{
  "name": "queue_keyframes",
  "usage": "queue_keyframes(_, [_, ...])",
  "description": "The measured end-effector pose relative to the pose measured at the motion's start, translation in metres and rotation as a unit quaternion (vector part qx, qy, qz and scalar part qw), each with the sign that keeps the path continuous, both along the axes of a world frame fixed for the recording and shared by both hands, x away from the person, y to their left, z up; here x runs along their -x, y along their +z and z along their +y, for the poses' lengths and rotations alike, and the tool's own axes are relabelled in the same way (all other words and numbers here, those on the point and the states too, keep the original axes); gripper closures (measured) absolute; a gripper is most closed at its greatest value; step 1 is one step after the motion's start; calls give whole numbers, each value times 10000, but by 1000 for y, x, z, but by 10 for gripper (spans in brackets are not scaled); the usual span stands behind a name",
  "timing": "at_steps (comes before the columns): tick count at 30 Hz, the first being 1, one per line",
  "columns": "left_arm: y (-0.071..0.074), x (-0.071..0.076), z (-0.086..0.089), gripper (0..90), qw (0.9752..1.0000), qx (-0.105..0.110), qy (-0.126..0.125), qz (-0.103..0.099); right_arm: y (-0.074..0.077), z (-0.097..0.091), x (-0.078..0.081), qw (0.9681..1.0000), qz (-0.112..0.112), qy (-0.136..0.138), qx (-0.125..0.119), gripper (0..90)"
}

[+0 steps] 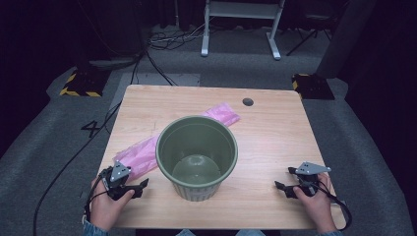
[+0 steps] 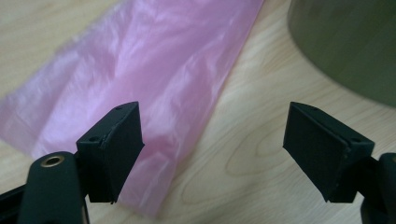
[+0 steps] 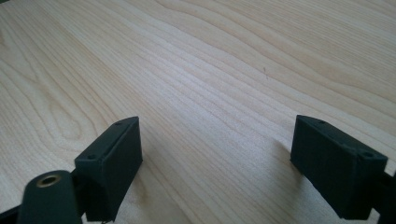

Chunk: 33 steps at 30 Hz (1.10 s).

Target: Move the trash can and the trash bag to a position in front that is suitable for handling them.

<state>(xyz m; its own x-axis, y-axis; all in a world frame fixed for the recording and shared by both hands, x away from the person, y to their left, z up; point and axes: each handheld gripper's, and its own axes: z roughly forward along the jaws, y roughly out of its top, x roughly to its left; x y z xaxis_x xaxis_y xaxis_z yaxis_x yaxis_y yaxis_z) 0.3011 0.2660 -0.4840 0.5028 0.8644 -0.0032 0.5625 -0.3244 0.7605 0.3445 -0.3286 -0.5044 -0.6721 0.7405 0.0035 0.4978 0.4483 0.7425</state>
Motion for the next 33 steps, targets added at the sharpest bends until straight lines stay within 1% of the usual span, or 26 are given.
queue_keyframes(1, [4, 0, -1, 198, 10000, 16, -20, -33, 0, 0, 0, 10000, 0, 1, 0, 163])
queue_keyframes(2, [4, 0, -1, 199, 10000, 16, -20, -33, 0, 0, 0, 10000, -3, -4, 2, 164])
queue_keyframes(5, [14, -3, -2, 206, 9999, 66, -66, -144, 0, 0, 0, 10000, 0, 0, 0, 164])
queue_keyframes(6, [14, -3, -2, 209, 9999, 66, -66, -144, 0, 0, 0, 10000, 0, 0, 0, 164])
queue_keyframes(7, [20, -6, -3, 215, 9997, 107, -84, -197, 0, 0, 0, 10000, -1, 0, 2, 164])
queue_keyframes(8, [20, -6, -3, 219, 9997, 107, -84, -197, 0, 0, 0, 10000, -1, 0, 2, 164])
queue_keyframes(10, [26, -10, -5, 222, 9993, 213, -131, -272, 0, 0, 0, 10000, 0, 0, 2, 164])
queue_keyframes(12, [28, -11, -5, 226, 9992, 233, -142, -303, 0, 0, 0, 10000, 0, 0, 1, 164])
queue_keyframes(13, [34, -16, -7, 227, 9987, 289, -161, -394, 0, 0, 0, 10000, -1, 0, 2, 164])
queue_keyframes(14, [37, -18, -7, 230, 9984, 302, -169, -436, 0, 0, 0, 10000, -1, 0, 2, 164])
queue_keyframes(15, [37, -18, -7, 233, 9984, 302, -169, -436, 0, 0, 0, 10000, -1, 0, 2, 164])
queue_keyframes(16, [40, -21, -8, 233, 9981, 323, -185, -488, 0, 0, 0, 10000, 0, 0, 2, 164])
queue_keyframes(17, [45, -26, -10, 239, 9976, 368, -173, -561, 0, 0, 0, 10000, 0, -1, 1, 164])
queue_keyframes(18, [45, -26, -10, 243, 9976, 368, -173, -561, 0, 0, 0, 10000, 0, -1, 1, 164])
queue_keyframes(20, [48, -35, -11, 250, 9973, 289, -146, -664, 0, 0, 0, 10000, 0, 0, 2, 164])
queue_keyframes(21, [47, -44, -12, 261, 9967, 336, -115, -726, 0, 0, 0, 10000, 0, -1, 2, 164])
queue_keyframes(22, [47, -44, -12, 263, 9967, 336, -115, -726, 0, 0, 0, 10000, 0, -1, 2, 164])
queue_keyframes(23, [44, -53, -14, 263, 9969, 274, -103, -729, 0, 0, 0, 10000, 0, -1, 2, 164])
queue_keyframes(24, [42, -58, -16, 262, 9970, 236, -122, -726, 0, 0, 0, 10000, 0, 0, 2, 164])
queue_keyframes(25, [40, -62, -18, 263, 9970, 247, -145, -717, 0, 0, 0, 10000, 1, -1, 1, 164])
queue_keyframes(26, [37, -67, -22, 262, 9968, 250, -208, -733, 0, 0, 0, 10000, 0, -1, 2, 164])
queue_keyframes(28, [31, -76, -28, 262, 9965, 286, -358, -701, 0, 0, 0, 10000, 0, 1, 0, 164])
queue_keyframes(30, [26, -83, -35, 262, 9961, 375, -436, -663, 0, 0, 0, 10000, 0, 0, 2, 164])
queue_keyframes(32, [22, -87, -41, 266, 9953, 519, -496, -652, 0, 0, 0, 10000, 0, 1, 0, 164])
queue_keyframes(33, [20, -88, -47, 268, 9942, 635, -577, -643, 0, 0, 0, 10000, 2, 3, 0, 164])
